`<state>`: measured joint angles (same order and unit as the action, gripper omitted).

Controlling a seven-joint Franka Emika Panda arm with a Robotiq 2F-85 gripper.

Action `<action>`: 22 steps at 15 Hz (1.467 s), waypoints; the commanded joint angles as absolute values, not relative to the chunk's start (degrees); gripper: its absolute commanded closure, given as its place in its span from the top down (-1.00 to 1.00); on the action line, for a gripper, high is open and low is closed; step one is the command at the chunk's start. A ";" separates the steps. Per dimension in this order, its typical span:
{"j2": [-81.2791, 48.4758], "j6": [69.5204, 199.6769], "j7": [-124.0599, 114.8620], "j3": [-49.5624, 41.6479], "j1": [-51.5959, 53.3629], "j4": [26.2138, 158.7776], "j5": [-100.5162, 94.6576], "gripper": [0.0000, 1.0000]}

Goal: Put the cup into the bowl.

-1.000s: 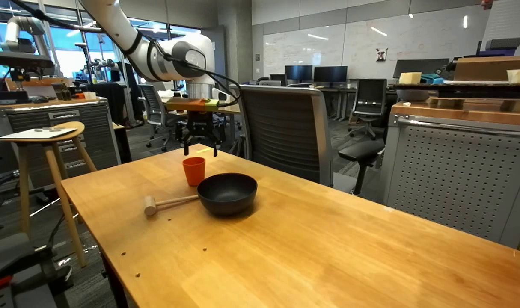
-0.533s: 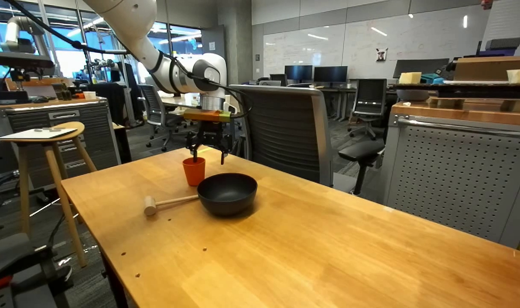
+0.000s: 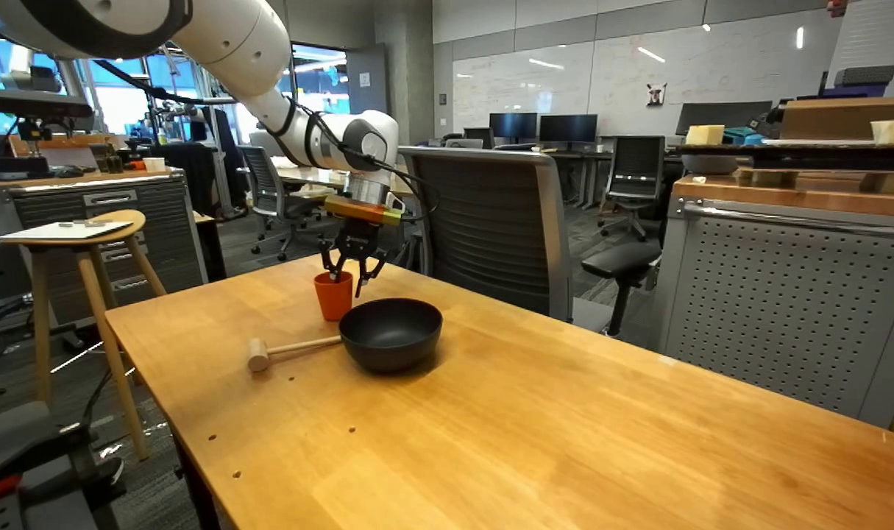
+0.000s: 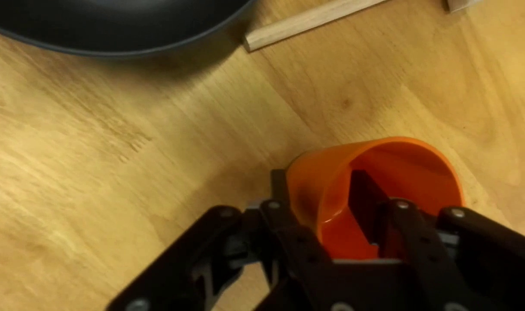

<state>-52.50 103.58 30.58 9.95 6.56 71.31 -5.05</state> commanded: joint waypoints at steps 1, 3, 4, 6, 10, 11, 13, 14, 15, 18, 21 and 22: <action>-54.73 98.60 34.28 11.60 5.09 66.91 -3.30 -0.74; -52.98 99.16 34.33 11.10 4.90 68.92 -3.62 -0.99; -51.25 100.56 33.63 10.58 4.71 70.91 -4.02 -1.00; -46.54 104.24 31.75 9.41 3.65 76.07 -4.55 -0.98; -36.40 112.93 25.86 6.04 0.37 87.03 -4.63 -0.97; -34.36 113.94 24.27 4.93 -0.60 89.52 -4.56 -0.97; -31.22 114.82 21.03 2.66 -2.24 94.46 -4.46 -0.97; -30.33 114.44 19.87 1.83 -2.97 96.19 -4.26 -0.97; -29.97 113.99 19.07 1.22 -3.69 97.53 -3.92 -0.97; -30.77 113.61 18.23 0.32 -5.34 100.04 -3.56 -0.97; -32.43 116.98 17.57 0.41 -5.44 101.60 -4.26 -0.97; -32.74 118.55 17.22 0.46 -5.18 102.00 -4.51 -0.97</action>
<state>-32.98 114.65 18.96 0.45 -5.80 99.90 -4.42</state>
